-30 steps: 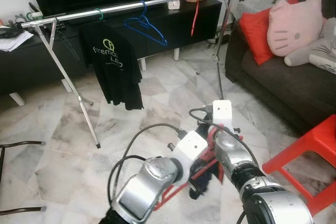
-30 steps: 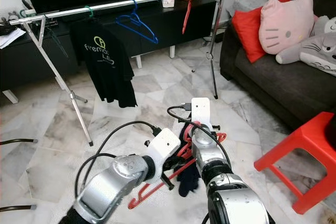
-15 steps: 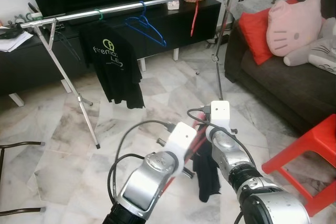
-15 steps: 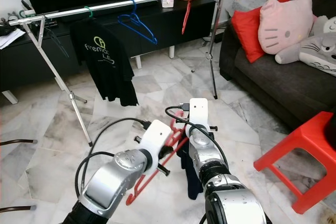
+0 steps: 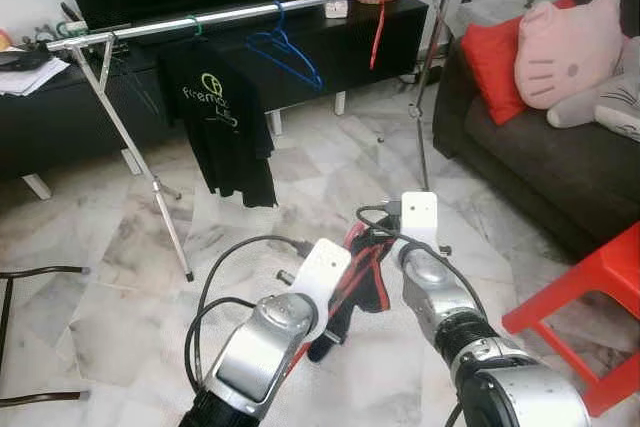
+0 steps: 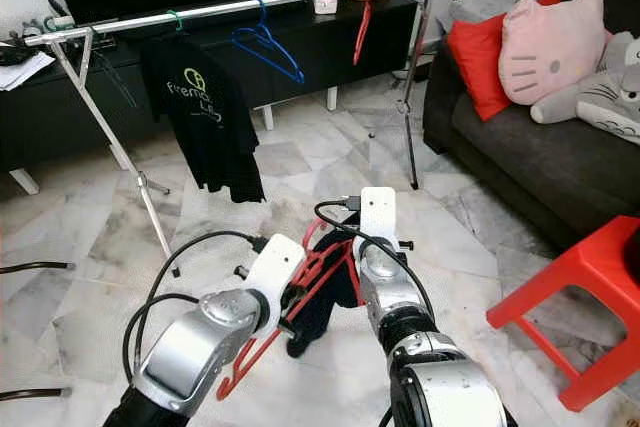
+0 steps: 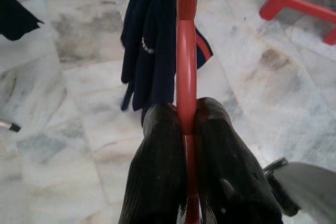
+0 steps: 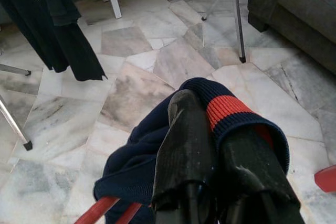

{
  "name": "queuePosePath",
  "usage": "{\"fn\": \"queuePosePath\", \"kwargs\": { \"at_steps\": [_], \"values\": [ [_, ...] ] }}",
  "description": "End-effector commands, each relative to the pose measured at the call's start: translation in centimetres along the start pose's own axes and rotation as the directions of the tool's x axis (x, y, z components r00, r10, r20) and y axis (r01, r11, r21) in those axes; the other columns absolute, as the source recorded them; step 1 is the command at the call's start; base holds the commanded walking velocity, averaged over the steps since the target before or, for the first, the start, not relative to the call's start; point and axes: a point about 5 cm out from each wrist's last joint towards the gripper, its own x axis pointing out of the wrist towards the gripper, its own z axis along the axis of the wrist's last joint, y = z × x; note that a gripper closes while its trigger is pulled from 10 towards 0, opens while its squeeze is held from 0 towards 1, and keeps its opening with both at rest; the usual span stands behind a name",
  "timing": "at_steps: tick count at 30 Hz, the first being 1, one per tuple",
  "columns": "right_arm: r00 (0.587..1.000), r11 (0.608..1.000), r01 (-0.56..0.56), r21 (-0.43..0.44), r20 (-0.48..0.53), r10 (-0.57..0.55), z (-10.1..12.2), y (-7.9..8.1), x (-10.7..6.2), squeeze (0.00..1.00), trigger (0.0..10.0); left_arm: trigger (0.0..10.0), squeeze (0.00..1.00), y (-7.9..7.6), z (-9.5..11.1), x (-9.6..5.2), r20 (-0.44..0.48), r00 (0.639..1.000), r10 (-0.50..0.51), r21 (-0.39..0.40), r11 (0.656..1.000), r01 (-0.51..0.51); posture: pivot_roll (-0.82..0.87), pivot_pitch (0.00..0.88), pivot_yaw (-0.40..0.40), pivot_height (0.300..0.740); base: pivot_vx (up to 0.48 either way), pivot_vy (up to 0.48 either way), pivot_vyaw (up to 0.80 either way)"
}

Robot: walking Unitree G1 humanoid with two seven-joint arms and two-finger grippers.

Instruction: Hang hanger

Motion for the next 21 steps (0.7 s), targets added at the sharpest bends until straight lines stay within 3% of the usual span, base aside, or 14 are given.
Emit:
{"fn": "queuePosePath", "kwargs": {
  "at_steps": [1,12,16,21],
  "values": [
    [0.999,1.000,0.012,0.007,0.044,-0.013,1.5,-0.3,0.3,0.00,10.0,10.0,0.00,0.5,0.4,-0.4,0.024,0.999,0.043,0.013,0.999,-0.043,-0.08,0.010,0.023,0.740,0.000,0.000,0.00],
    [0.999,1.000,0.004,-0.016,0.032,-0.003,0.9,-0.3,0.2,0.00,10.0,10.0,0.00,1.3,2.0,-1.4,0.146,0.987,0.065,0.056,0.996,-0.074,-0.08,0.007,0.020,0.740,0.000,0.000,0.00],
    [1.000,1.000,0.017,-0.025,0.020,-0.016,0.5,-0.9,0.2,0.00,10.0,10.0,0.00,1.6,2.5,-2.2,0.190,0.981,0.046,0.090,0.994,-0.064,-0.08,0.008,0.017,0.740,0.000,0.000,0.00],
    [1.000,1.000,0.014,-0.020,0.019,-0.013,0.6,-0.8,0.2,0.00,10.0,10.0,0.00,1.2,2.2,-2.2,0.198,0.980,0.005,0.085,0.996,-0.022,-0.08,0.008,0.017,0.740,0.000,0.000,0.00]
  ]
}}
